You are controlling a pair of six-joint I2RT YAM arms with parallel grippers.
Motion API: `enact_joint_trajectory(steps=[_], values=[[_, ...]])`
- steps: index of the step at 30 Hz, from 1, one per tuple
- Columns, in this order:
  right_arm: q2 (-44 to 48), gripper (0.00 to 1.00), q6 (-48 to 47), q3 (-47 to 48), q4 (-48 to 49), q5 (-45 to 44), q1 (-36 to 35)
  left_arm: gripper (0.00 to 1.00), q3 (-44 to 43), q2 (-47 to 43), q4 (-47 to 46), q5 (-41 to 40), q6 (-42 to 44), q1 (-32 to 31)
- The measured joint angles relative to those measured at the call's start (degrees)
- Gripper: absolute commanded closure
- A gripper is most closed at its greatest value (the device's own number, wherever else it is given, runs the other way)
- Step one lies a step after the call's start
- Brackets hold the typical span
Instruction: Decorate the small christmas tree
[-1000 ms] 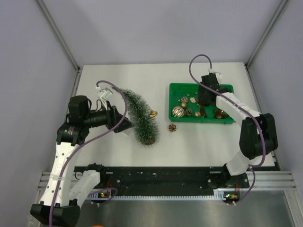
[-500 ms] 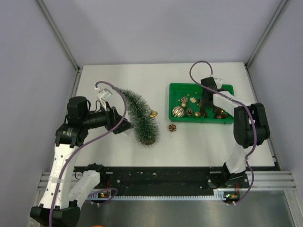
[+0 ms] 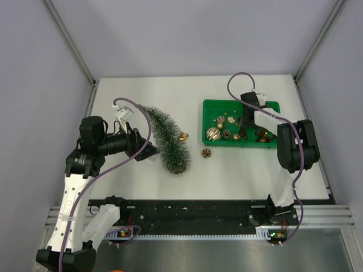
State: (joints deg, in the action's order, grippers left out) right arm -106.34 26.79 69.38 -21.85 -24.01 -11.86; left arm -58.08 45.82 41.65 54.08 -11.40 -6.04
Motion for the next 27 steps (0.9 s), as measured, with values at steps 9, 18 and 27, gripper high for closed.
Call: enact_joint_trajectory(steps=[9, 18, 27], values=[[-0.26, 0.44, -1.14, 1.20, 0.55, -1.42, 0.02, 0.23, 0.00, -0.63, 0.07, -0.07, 0.46, 0.00], [-2.89, 0.50, -2.23, 3.87, 1.70, -1.84, 0.04, 0.24, 0.00, -0.74, 0.04, -0.22, 0.44, 0.00], [-3.65, 0.68, -2.21, 3.85, 1.90, -1.09, 0.04, 0.24, 0.00, -0.98, 0.07, -0.66, 0.44, 0.00]])
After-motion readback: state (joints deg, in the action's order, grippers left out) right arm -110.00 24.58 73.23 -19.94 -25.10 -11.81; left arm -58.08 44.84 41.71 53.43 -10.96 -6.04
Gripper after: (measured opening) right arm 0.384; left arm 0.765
